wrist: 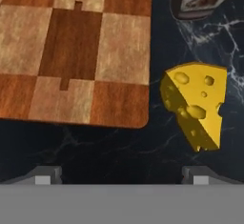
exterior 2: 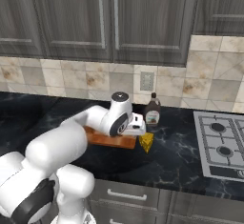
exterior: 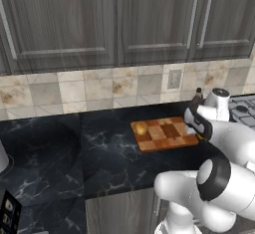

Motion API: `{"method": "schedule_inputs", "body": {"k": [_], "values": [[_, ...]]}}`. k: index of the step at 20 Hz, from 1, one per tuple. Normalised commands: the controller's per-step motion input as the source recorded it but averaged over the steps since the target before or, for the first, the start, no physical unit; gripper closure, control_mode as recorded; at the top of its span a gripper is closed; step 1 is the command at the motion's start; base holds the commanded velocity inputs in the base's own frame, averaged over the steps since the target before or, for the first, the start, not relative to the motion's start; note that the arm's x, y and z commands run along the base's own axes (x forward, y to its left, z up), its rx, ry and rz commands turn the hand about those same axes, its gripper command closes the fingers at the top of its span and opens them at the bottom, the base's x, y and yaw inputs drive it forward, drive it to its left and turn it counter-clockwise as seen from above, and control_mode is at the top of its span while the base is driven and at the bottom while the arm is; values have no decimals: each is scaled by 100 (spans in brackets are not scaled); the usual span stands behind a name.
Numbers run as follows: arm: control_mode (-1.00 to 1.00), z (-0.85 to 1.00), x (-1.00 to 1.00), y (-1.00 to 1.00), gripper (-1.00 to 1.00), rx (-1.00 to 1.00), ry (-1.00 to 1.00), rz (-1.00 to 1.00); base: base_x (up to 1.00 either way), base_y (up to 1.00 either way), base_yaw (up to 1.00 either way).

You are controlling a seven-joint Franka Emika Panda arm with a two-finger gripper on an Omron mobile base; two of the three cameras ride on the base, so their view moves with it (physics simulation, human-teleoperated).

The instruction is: Retrieve the reheated potato from the microwave, then place the potato, cheese, and condiment on the cutting board.

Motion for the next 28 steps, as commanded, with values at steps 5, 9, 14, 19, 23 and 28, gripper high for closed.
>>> {"method": "schedule_inputs", "body": {"k": [5, 9, 14, 19, 23, 28], "values": [[-100, 6, 1, -43, -100, 0, 14, 0, 0, 0, 0], [-100, -5, 12, -47, -100, 0, 4, 0, 0, 0, 0], [-100, -20, 21, -38, -100, 0, 0, 1, 0, 0, 0], [-100, -23, 27, -21, -100, 0, 0, 5, 0, 0, 0], [-100, -25, 29, -3, -100, 0, 1, 8, 0, 0, 0], [-100, -24, 31, -1, -100, 0, 7, 5, 0, 0, 0]]}}
